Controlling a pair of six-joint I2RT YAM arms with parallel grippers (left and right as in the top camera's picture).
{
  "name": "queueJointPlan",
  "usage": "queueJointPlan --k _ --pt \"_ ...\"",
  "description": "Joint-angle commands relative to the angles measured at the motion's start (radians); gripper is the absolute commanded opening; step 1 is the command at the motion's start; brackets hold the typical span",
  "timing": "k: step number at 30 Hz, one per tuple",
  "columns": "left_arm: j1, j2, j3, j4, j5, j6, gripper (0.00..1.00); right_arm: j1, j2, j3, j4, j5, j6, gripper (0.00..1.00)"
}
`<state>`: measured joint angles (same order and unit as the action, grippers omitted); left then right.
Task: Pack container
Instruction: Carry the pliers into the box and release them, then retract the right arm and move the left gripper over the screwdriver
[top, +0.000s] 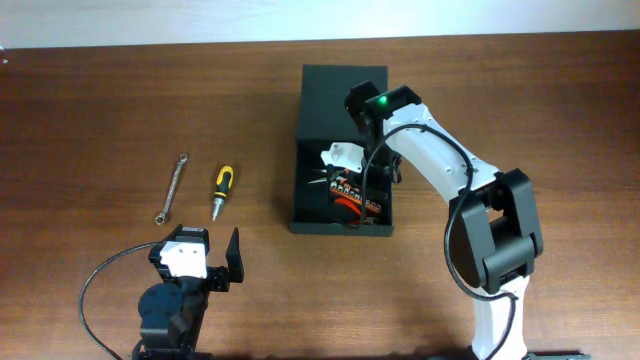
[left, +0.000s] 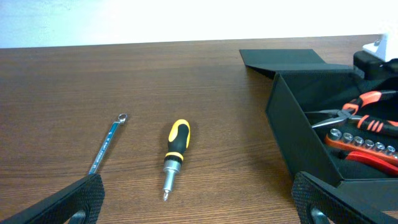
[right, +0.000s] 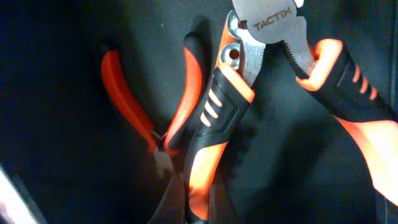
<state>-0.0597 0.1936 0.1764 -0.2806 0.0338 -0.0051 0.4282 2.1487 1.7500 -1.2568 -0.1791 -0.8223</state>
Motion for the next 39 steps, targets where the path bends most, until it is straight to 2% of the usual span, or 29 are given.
queueJointPlan --k 1,3,4,5,6,9,13,17,21,25,26,27,28,34,39 --pt "-0.003 -0.003 0.021 0.006 -0.003 -0.010 0.99 0.004 0.017 0.000 0.006 -0.032 -0.008 0.43" --pt "-0.003 -0.003 0.021 0.007 -0.004 -0.010 0.99 0.004 0.017 0.000 -0.001 -0.032 -0.008 0.54" --pt "-0.003 -0.003 0.021 0.007 -0.003 -0.010 0.99 0.004 0.016 0.000 -0.007 -0.032 -0.008 0.62" --pt "-0.003 -0.003 0.021 0.007 -0.003 -0.010 0.99 0.003 0.016 0.000 -0.010 -0.031 -0.008 0.87" --pt "-0.003 -0.003 0.021 0.006 -0.003 -0.010 0.99 0.003 0.016 0.000 -0.011 -0.031 -0.008 0.99" --pt "-0.003 -0.003 0.023 0.007 -0.002 -0.010 0.99 0.002 0.001 0.010 -0.022 -0.010 0.021 0.99" --pt "-0.003 0.001 0.103 -0.028 0.004 -0.009 0.99 0.004 -0.061 0.123 -0.085 0.045 0.107 0.99" --pt "-0.003 0.131 0.371 -0.198 -0.040 0.002 0.99 -0.014 -0.179 0.353 -0.157 0.142 0.249 0.99" --pt "-0.003 0.430 0.703 -0.422 -0.081 0.001 0.99 -0.088 -0.271 0.558 -0.273 0.192 0.398 0.99" --pt "-0.003 0.722 0.970 -0.624 -0.086 0.002 0.99 -0.210 -0.345 0.652 -0.359 0.192 0.535 0.99" --pt "-0.003 0.853 1.088 -0.723 -0.087 0.002 0.99 -0.287 -0.383 0.668 -0.394 0.192 0.592 0.99" --pt "-0.003 0.900 1.127 -0.753 -0.087 0.002 0.99 -0.319 -0.397 0.668 -0.406 0.191 0.607 0.99" --pt "-0.003 1.012 1.210 -0.809 -0.087 0.002 0.99 -0.420 -0.436 0.668 -0.442 0.191 0.623 0.99" --pt "-0.003 1.253 1.262 -0.810 -0.086 0.002 0.99 -0.718 -0.506 0.655 -0.442 0.183 0.756 0.99" --pt "-0.003 1.405 1.262 -0.804 -0.087 0.048 0.99 -0.926 -0.518 0.572 -0.442 0.074 0.772 0.99"
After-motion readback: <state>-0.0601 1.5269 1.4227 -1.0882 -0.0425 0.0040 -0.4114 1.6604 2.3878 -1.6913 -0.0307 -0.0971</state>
